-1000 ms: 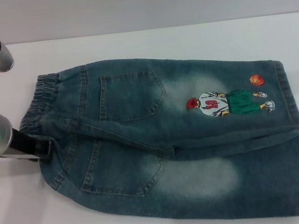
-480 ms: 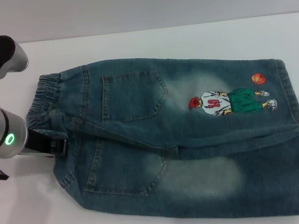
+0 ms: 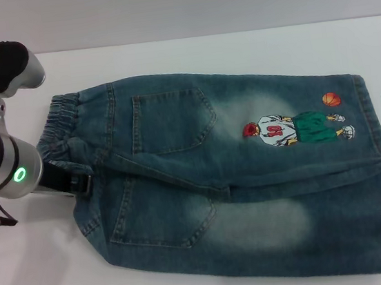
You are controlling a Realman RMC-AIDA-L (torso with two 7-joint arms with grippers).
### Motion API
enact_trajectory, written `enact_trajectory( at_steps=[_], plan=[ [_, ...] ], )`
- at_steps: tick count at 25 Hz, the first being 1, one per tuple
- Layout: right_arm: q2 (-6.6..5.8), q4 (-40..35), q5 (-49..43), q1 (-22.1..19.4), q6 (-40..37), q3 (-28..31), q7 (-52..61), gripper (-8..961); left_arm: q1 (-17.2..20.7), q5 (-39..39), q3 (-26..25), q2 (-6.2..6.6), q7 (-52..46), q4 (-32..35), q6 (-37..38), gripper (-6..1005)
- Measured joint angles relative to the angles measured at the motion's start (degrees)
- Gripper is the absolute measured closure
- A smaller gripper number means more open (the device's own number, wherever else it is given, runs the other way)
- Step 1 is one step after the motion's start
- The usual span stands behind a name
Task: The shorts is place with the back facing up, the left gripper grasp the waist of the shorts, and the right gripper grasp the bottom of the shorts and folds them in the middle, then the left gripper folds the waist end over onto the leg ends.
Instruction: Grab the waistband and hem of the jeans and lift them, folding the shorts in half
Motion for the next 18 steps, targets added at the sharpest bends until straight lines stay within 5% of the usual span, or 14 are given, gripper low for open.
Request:
enact_trajectory(
  at_steps=[18],
  plan=[
    [0.34,-2.5,0.9,-1.1,-2.7,-0.7,0.2,309,0.0,0.3,0.2,0.22,0.3,-0.6,-0.2,784]
  ],
)
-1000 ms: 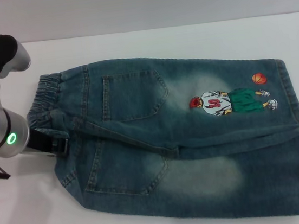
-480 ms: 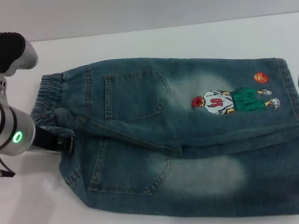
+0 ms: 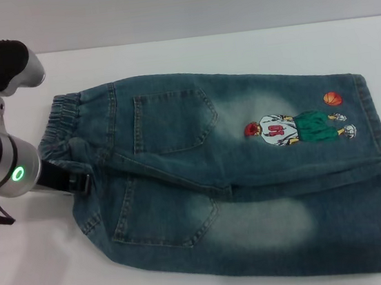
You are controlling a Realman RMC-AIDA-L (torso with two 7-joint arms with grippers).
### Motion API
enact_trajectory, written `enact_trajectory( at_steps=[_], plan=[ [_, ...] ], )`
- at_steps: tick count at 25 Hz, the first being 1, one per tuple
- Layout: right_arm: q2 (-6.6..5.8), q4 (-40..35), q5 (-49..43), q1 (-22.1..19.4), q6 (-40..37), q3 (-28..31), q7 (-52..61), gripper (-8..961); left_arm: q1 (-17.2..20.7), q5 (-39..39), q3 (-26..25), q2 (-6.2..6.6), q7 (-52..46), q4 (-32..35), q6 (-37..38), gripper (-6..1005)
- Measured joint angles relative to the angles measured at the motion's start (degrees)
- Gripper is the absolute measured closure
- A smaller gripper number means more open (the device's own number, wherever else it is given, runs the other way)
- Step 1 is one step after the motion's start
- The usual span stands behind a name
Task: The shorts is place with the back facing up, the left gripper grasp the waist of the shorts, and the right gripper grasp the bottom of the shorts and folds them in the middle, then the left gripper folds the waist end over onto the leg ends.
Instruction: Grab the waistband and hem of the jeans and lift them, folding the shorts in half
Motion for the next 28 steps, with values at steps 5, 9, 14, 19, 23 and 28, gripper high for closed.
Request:
enact_trajectory(
  at_steps=[5,9,14,19,23,28],
  plan=[
    [-0.05,0.0,-0.5,0.1,-0.5,0.1,0.0,309,0.0,0.1,-0.1,0.07,0.2,-1.1,-0.4,784],
    [-0.07,-0.1,-0.5,0.0,-0.4,0.2,0.0,309,-0.1,0.4,-0.2,0.09,0.3,-1.6,-0.7,784],
    [0.01,-0.3,-0.6,-0.2,0.0,0.1,0.0,309,-0.1,0.8,-0.3,0.10,0.3,-1.7,-0.8,784],
    [0.00,-0.4,-0.6,-0.3,0.2,0.0,0.0,309,-0.2,0.8,-0.3,0.10,0.4,-1.7,-0.8,784],
    [0.00,-1.3,-0.5,-0.3,1.0,-0.2,0.0,309,-0.3,0.8,-0.2,0.10,0.4,-1.9,-0.7,785],
    [0.12,-1.9,-0.1,-0.5,2.7,-0.4,0.1,309,-0.3,0.8,0.0,0.10,0.4,-1.9,-0.5,785]
  ],
)
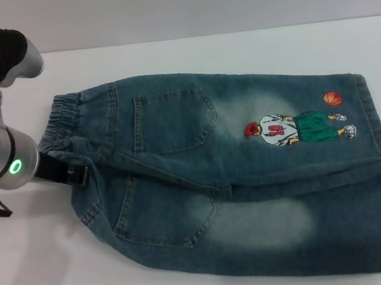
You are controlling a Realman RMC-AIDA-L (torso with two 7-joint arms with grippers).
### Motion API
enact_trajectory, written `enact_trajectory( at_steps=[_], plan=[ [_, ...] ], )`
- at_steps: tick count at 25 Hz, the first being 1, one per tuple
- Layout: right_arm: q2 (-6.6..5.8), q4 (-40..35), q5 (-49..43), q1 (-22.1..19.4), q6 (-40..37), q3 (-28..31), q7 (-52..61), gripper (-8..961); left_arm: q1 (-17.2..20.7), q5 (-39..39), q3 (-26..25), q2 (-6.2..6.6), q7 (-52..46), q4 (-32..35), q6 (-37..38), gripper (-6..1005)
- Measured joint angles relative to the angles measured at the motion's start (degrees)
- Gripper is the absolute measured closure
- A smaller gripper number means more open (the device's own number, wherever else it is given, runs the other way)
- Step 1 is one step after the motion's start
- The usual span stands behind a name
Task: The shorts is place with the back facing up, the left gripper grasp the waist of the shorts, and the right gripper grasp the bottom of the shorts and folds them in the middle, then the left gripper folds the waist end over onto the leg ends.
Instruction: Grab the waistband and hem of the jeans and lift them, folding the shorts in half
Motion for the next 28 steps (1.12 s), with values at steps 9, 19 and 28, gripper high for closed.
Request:
enact_trajectory(
  at_steps=[9,19,28],
  plan=[
    [0.06,-0.8,1.3,-0.2,1.2,-0.2,0.1,308,-0.5,0.0,0.2,0.00,0.1,0.0,0.0,785],
    [0.05,-1.4,1.5,-1.0,2.5,-0.3,0.1,308,-0.8,-0.2,0.3,-0.09,0.8,0.7,0.2,785],
    [0.05,-1.9,1.6,-1.1,4.5,-1.0,0.1,308,-0.8,-0.4,0.3,-0.17,0.8,0.8,0.2,786]
  ],
)
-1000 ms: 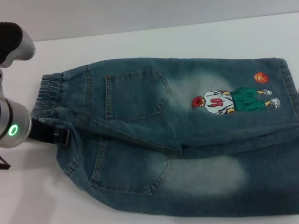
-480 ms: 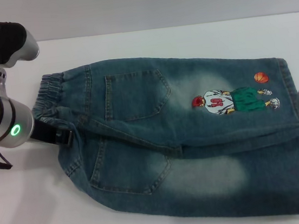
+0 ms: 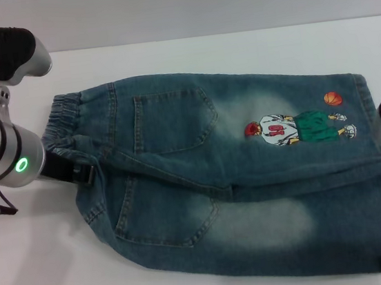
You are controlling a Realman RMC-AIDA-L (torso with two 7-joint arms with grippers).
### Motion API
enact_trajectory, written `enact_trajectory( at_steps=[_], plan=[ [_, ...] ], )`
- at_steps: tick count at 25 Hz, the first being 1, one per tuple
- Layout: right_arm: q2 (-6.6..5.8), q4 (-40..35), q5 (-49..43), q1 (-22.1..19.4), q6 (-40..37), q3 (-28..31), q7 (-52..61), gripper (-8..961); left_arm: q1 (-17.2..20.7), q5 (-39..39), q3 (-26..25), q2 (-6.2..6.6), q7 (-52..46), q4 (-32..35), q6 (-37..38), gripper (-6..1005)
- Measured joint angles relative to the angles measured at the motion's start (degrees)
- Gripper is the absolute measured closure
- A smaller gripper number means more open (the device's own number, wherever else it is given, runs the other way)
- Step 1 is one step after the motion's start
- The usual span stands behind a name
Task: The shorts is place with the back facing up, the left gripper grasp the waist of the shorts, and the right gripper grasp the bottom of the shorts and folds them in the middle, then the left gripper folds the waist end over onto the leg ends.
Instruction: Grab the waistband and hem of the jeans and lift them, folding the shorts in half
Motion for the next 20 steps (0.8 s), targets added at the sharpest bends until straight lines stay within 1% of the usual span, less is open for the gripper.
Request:
enact_trajectory(
  at_steps=[5,20],
  plan=[
    [0.00,-0.5,0.1,-0.2,1.2,-0.7,-0.1,309,0.0,0.0,0.0,-0.01,0.0,0.0,0.0,786],
    [0.00,-1.4,0.7,-0.1,1.3,-0.8,-0.1,309,-0.1,-0.1,0.0,-0.01,0.2,-0.2,-0.1,785]
  ],
)
